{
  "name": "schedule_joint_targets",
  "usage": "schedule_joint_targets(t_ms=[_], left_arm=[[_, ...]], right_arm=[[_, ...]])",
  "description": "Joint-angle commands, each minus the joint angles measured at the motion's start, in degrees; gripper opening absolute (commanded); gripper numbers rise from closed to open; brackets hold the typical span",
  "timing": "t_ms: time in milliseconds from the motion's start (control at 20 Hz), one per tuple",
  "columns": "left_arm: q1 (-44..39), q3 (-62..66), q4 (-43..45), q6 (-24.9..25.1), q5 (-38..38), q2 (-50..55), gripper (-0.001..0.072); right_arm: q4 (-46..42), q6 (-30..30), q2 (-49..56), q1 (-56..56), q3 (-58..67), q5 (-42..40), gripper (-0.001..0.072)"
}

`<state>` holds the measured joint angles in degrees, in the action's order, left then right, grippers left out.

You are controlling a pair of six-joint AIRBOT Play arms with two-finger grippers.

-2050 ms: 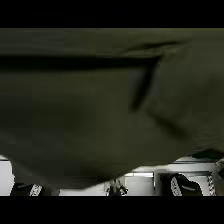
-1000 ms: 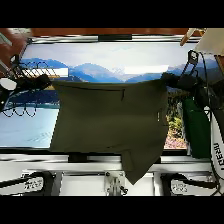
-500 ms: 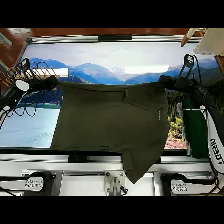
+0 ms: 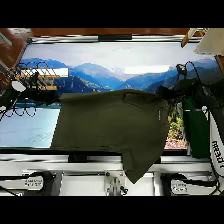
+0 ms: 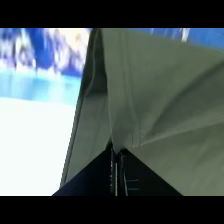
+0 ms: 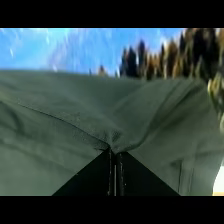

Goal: Fold the shirts.

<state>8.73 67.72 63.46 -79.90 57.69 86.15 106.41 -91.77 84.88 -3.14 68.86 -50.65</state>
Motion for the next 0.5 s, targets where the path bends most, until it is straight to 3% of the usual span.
schedule_joint_targets(t_ms=[0, 450], left_arm=[[1.0, 0.1, 1.7, 3.9, 13.6, 0.0, 0.0029], [3.1, 3.9, 1.7, 5.7, 17.0, -0.1, 0.0029]], right_arm=[[-1.7, 0.0, -0.4, 0.0, 0.0, -11.2, 0.0061], [-4.9, 0.1, -3.8, 0.0, 0.0, -15.9, 0.0061]])
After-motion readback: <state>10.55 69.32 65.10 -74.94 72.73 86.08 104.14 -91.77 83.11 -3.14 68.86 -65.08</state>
